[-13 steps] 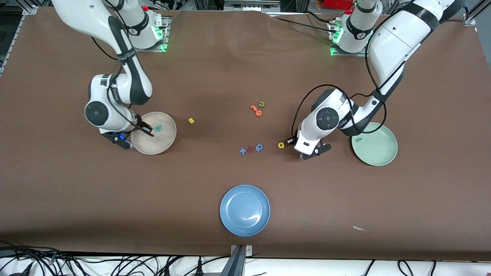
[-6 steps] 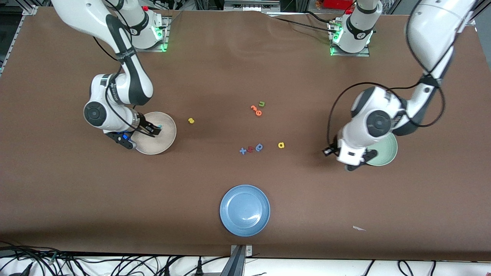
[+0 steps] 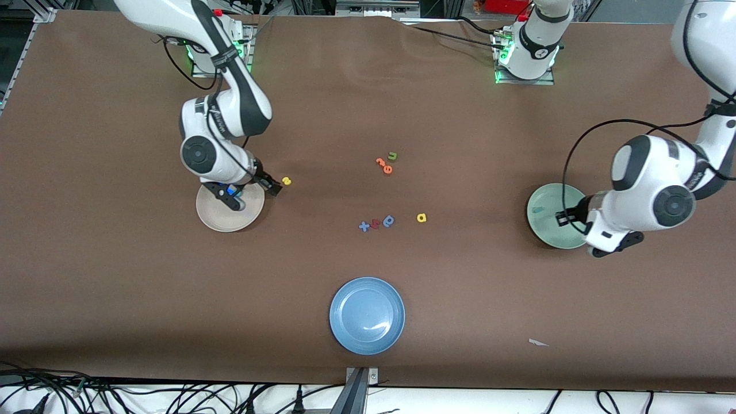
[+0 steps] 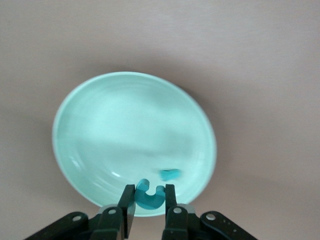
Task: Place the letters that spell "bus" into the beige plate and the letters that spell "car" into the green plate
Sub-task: 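Grasp the yellow 2 with the right gripper while the left gripper withdraws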
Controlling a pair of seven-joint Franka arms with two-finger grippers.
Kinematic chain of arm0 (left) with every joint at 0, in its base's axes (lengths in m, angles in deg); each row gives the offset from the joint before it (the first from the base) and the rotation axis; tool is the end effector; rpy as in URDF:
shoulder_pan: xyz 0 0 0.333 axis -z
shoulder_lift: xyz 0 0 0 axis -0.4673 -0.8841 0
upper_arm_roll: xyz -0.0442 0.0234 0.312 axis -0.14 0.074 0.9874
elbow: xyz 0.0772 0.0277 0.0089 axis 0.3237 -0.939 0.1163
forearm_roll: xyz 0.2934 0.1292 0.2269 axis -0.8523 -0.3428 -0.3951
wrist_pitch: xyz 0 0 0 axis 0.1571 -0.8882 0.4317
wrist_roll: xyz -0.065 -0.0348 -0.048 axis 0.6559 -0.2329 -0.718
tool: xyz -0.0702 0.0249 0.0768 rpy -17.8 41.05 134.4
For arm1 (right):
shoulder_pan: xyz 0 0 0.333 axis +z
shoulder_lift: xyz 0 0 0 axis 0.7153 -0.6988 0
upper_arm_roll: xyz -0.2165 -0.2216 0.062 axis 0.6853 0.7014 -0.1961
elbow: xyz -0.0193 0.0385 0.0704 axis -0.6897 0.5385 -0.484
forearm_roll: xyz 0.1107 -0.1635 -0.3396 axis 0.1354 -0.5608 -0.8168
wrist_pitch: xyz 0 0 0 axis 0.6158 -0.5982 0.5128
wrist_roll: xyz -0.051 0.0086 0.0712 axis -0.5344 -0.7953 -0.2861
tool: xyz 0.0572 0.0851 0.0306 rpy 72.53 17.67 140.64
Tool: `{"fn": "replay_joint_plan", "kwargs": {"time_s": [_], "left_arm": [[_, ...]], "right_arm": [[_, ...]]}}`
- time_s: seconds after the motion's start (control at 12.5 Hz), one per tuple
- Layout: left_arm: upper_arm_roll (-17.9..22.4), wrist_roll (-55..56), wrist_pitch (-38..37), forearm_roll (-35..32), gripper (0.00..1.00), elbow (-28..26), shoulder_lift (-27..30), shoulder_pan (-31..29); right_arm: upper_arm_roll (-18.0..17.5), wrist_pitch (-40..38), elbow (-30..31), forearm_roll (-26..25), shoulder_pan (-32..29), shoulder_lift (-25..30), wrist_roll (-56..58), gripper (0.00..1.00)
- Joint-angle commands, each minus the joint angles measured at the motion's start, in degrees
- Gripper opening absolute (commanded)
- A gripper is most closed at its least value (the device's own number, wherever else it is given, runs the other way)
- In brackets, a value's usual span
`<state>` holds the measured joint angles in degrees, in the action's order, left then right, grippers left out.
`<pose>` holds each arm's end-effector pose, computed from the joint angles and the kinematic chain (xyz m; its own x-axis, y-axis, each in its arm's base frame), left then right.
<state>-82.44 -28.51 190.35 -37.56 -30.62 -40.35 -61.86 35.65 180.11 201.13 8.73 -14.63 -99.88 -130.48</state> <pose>0.6136 0.0309 0.2675 0.8945 0.3502 -0.2778 0.3447 -0.9361 -0.0701 0.5066 0.2446 0.2321 0.7442 -0.6266 -0.2316 -0.6190 -0.7772 0.1137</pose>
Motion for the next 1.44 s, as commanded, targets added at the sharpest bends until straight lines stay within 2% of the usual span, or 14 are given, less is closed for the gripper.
{"fn": "replay_joint_plan", "kwargs": {"time_s": [0.0, 0.08, 0.16, 0.24, 0.32, 0.4, 0.48, 0.56, 0.72, 0.96, 1.04, 1.12, 1.36], "left_arm": [[-0.23, -4.19, -0.44, -0.76, 0.18, -0.67, -2.5, -2.29], [-0.23, -4.2, -0.44, -2.51, 0.2, -1.11, -4.08, -2.39], [-0.23, -4.2, -0.18, -3.66, 0.24, -1.55, -4.88, -2.39], [-0.23, -4.2, -0.09, -3.93, 0.25, -1.55, -5.93, -2.39], [-0.23, -4.2, -0.09, -3.93, 0.31, -1.55, -6.38, -2.39], [-0.23, -4.2, -0.09, -3.93, 0.48, -1.55, -6.55, -2.39], [-0.23, -4.2, -0.09, -3.93, 0.78, -1.38, -6.29, -2.39], [-0.41, -3.85, -0.18, -3.93, 0.99, -1.2, -5.68, -2.47], [-1.02, -2.45, -0.62, -2.97, 0.99, -0.59, -4.1, -2.3], [-7.06, 10.61, -0.27, -2.09, 0.99, -0.41, -3.92, -1.34], [-9.35, 16.57, 0.0, -2.09, 0.99, -0.41, -4.18, -0.55], [-10.33, 22.72, 1.39, -2.09, 0.99, 0.37, -4.88, 1.46], [-10.08, 37.6, 12.71, -2.52, 0.99, 0.73, -6.2, 9.98]], "right_arm": [[0.17, 5.27, 3.3, -0.27, 3.41, 0.62, -2.58, 0.75], [0.08, 7.82, 4.62, -0.27, 3.59, 0.53, -2.68, 0.65], [0.08, 9.85, 5.68, -0.27, 3.85, 0.36, -2.68, 0.62], [-0.01, 11.69, 6.47, -0.27, 3.85, 0.09, -2.68, 0.61], [-0.01, 13.45, 7.26, -0.27, 3.94, -0.34, -2.68, 0.62], [-0.01, 15.04, 7.62, -0.27, 4.2, -0.96, -2.68, 0.62], [-0.01, 15.84, 7.88, -0.27, 4.2, -1.22, -2.59, 0.62], [-0.01, 16.71, 7.89, -0.27, 4.38, -1.75, -2.59, 0.62], [-0.01, 20.75, 7.89, -0.18, 5.34, -3.68, -2.68, 0.62], [-0.01, 20.85, 8.06, -0.18, 5.43, -3.69, -2.94, 0.61], [-0.01, 20.85, 8.06, -0.18, 5.43, -3.69, -2.94, 0.58], [-0.01, 20.85, 8.06, -0.18, 5.43, -3.69, -2.94, 0.52], [-0.01, 20.68, 7.98, -0.27, 5.43, -3.69, -2.77, 0.18]]}}
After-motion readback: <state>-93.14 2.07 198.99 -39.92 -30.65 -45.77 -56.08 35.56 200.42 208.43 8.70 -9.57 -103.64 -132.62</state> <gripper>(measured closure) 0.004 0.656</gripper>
